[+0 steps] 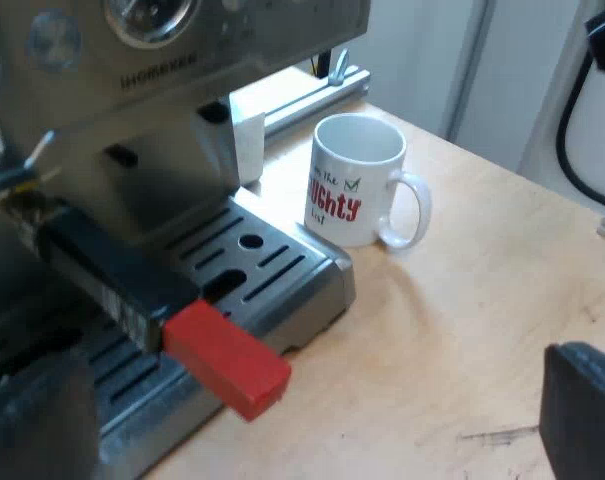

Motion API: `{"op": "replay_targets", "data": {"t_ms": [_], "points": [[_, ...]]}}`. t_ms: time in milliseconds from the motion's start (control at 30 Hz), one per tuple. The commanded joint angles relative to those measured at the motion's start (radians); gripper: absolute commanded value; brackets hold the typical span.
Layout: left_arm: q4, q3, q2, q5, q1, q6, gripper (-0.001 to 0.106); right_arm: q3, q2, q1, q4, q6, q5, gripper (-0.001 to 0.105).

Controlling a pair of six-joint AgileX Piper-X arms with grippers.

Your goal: Remove mug from coffee machine

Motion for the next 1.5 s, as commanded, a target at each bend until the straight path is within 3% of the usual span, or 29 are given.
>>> {"op": "replay_targets", "data": {"t_ms": [33, 300, 333, 533, 700, 867, 1167, 1500], "points": [[0.05, -0.034, 0.005, -0.004, 0.04, -0.042, 0.09, -0.058, 0.025, -0.004, 0.019, -0.004, -0.011, 0.05], [0.06, -0.101, 0.044, 0.051, 0.232, -0.042, 0.09, -0.188, 0.157, -0.005, 0.068, -0.004, -0.011, 0.05], [0.064, -0.122, 0.064, 0.092, 0.311, -0.042, 0.09, -0.202, 0.177, -0.005, 0.068, -0.004, -0.011, 0.05], [0.07, -0.15, 0.08, 0.101, 0.449, -0.042, 0.09, -0.232, 0.27, -0.027, 0.058, -0.011, 0.086, 0.05], [0.1, -0.152, 0.08, 0.101, 0.477, -0.042, 0.09, -0.232, 0.3, -0.141, 0.058, -0.027, 0.061, 0.05], [0.12, -0.152, 0.08, 0.093, 0.561, -0.042, 0.09, -0.232, 0.293, -0.291, 0.066, -0.144, 0.016, 0.05], [0.171, -0.186, 0.073, 0.093, 0.583, -0.008, 0.09, -0.232, 0.218, -0.504, 0.067, -0.284, 0.014, 0.05], [0.217, -0.193, -0.067, 0.093, 0.583, -0.005, 0.09, -0.227, 0.026, -0.552, 0.07, -0.346, 0.006, 0.05]]}}
